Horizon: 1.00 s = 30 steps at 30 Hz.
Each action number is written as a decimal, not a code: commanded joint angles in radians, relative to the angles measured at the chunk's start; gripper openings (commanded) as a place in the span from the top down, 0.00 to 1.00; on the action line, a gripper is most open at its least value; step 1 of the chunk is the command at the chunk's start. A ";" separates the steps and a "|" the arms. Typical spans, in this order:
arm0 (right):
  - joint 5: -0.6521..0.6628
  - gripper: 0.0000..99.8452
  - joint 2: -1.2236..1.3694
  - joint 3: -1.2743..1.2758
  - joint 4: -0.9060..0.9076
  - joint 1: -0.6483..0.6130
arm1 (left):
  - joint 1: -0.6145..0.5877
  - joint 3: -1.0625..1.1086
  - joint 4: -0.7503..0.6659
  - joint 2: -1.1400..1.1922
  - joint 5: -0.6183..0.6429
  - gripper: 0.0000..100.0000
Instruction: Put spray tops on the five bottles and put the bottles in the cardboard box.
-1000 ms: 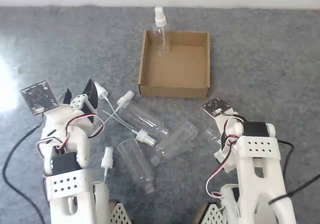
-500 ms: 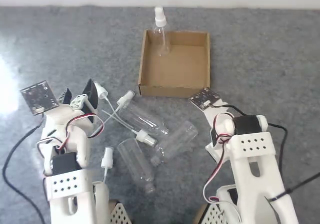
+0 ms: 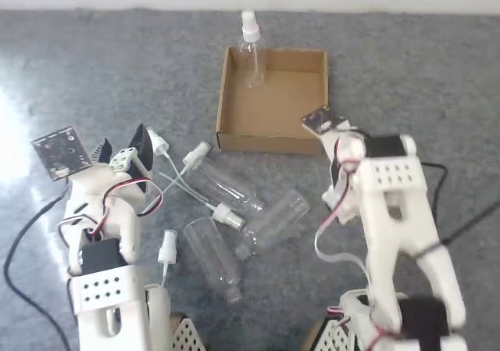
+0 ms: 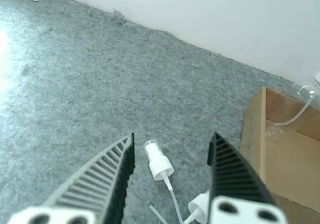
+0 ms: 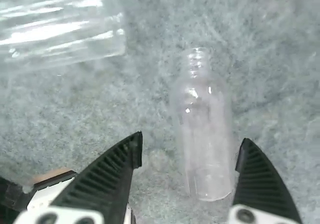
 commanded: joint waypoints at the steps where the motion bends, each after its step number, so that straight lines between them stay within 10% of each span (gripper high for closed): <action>1: 0.044 0.73 0.114 -0.115 0.022 0.028 | 0.002 -0.007 -0.029 0.006 0.009 0.77; 30: 0.158 0.75 0.515 -0.258 -0.038 0.074 | 0.003 -0.007 -0.029 0.006 0.009 0.77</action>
